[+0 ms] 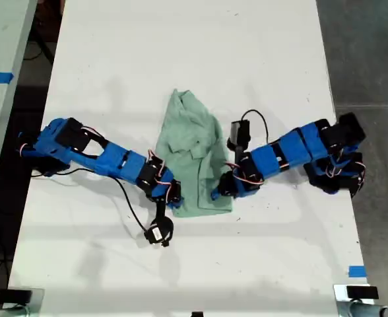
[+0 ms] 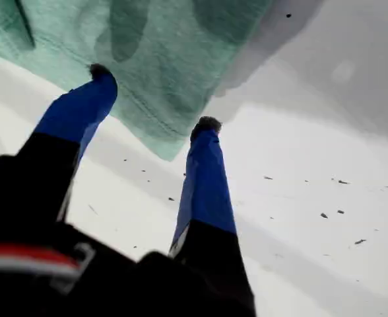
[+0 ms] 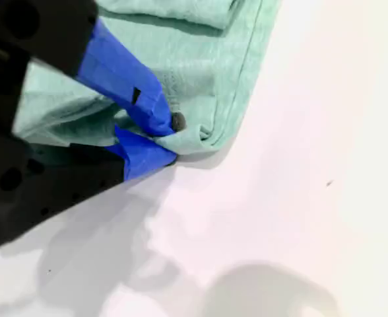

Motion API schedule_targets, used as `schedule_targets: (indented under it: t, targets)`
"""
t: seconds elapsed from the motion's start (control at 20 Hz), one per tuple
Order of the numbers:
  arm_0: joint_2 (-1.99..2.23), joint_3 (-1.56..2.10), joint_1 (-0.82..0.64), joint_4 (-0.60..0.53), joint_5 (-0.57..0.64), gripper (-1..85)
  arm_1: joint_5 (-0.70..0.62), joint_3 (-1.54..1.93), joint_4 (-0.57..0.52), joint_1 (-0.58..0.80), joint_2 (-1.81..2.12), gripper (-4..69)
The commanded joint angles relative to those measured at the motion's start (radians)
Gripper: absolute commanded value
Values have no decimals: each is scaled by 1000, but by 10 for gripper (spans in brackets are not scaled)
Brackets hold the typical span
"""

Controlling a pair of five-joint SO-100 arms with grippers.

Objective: Fold t shirt

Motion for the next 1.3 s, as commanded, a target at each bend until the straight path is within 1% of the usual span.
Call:
schedule_targets:
  t: [0.0, 0.05, 0.1, 0.15, 0.2, 0.25, 0.3, 0.4, 0.45, 0.5, 0.65, 0.8, 0.95, 1.05, 1.2, 1.25]
  targets:
    - [14, -29, 28, -14, -17, -2, 40, 46, -60, -8, -25, 179]
    - [15, -29, 29, -15, -15, -2, 61, 86, -110, -9, -41, 146]
    - [15, -29, 32, -15, -15, -2, 80, 123, -161, -9, -55, 27]
    - [17, -29, 34, -17, -14, -2, 100, 150, -216, -15, -63, -2]
    - [21, -29, 40, -17, -9, -2, 103, 130, -227, -26, -86, -1]
    - [32, -29, 54, -17, -6, -2, 114, 71, -210, -44, -115, -1]
    - [51, -29, 75, -18, -2, -2, 120, -32, -164, -72, -152, -1]
    - [91, -29, 133, -25, 9, -2, 130, -403, 75, -140, -285, -1]
    - [120, -29, 164, -35, 9, -2, 127, -586, 166, -167, -337, -1]
    - [158, -28, 189, -38, 2, -2, 115, -699, 204, -187, -350, -5]
    - [305, -2, 202, -21, -2, -2, 37, -732, 169, -183, -224, -11]
    - [456, 78, 112, 84, -2, -2, -83, -707, 138, -87, -89, -11]
    - [592, 181, -37, 178, 31, -2, -209, -640, 138, 95, 18, -11]
    - [704, 318, -152, 181, 69, -2, -288, -560, 132, 224, 69, -12]
    - [877, 525, -327, 109, 164, -2, -374, -472, 118, 394, 115, -12]
    - [910, 551, -379, 101, 204, -2, -394, -469, 126, 442, 110, -7]
